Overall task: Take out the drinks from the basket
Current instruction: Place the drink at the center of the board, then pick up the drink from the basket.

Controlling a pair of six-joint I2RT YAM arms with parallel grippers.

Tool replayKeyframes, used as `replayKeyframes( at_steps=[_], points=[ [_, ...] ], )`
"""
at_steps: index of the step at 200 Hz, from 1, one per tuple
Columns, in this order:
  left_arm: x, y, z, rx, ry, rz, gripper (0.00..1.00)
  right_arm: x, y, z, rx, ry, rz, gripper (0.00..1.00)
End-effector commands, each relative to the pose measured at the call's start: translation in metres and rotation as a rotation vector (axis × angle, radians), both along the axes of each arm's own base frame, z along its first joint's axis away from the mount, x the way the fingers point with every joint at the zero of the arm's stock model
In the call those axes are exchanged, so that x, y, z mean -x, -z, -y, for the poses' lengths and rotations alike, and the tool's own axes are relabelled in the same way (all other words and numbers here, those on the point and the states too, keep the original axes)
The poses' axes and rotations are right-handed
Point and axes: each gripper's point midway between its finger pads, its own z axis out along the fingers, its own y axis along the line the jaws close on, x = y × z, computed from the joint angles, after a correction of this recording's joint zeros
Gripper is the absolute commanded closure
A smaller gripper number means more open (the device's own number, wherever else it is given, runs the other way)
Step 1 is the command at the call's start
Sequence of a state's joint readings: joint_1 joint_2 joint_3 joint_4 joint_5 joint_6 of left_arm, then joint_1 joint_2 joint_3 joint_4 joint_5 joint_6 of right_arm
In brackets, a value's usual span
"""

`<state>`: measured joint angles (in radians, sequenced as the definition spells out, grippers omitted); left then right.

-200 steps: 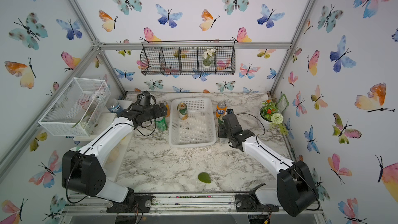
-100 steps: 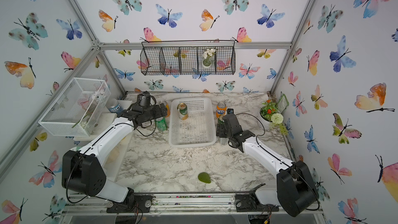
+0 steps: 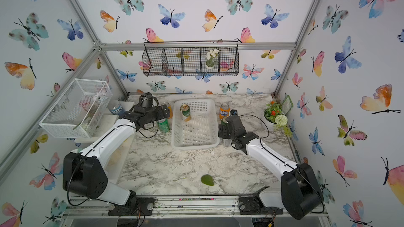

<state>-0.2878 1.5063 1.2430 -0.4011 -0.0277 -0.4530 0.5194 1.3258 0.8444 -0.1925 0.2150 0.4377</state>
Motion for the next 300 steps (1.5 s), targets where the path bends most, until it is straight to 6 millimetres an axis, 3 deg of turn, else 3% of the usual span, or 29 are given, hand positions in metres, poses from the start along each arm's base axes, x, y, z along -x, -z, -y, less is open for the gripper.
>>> replayKeyframes(
  at_steps=[1, 105, 147, 201, 250, 276, 300],
  points=[
    [0.003, -0.001, 0.0, 0.011, 0.007, 0.004, 0.01, -0.011, -0.025, 0.004, -0.02, 0.048, 0.076, 0.1],
    [0.002, 0.001, 0.002, 0.016, 0.017, -0.001, 0.01, -0.028, -0.062, 0.014, -0.018, 0.123, 0.224, 0.06],
    [0.002, 0.004, 0.012, 0.033, 0.049, -0.006, 0.01, -0.029, -0.082, 0.02, -0.01, 0.139, 0.29, 0.05],
    [0.0, -0.004, 0.05, 0.027, 0.122, 0.011, 0.01, -0.027, -0.088, 0.02, -0.016, 0.127, 0.319, 0.05],
    [-0.023, -0.018, 0.089, -0.003, 0.179, 0.05, 0.01, -0.027, -0.087, 0.02, -0.015, 0.128, 0.32, 0.05],
    [-0.042, -0.005, 0.105, -0.063, 0.19, 0.036, 0.0, -0.026, -0.089, 0.02, -0.018, 0.125, 0.324, 0.05],
    [-0.061, 0.014, 0.107, -0.126, 0.169, 0.005, 0.0, -0.025, -0.092, 0.021, -0.019, 0.126, 0.333, 0.05]
  ],
)
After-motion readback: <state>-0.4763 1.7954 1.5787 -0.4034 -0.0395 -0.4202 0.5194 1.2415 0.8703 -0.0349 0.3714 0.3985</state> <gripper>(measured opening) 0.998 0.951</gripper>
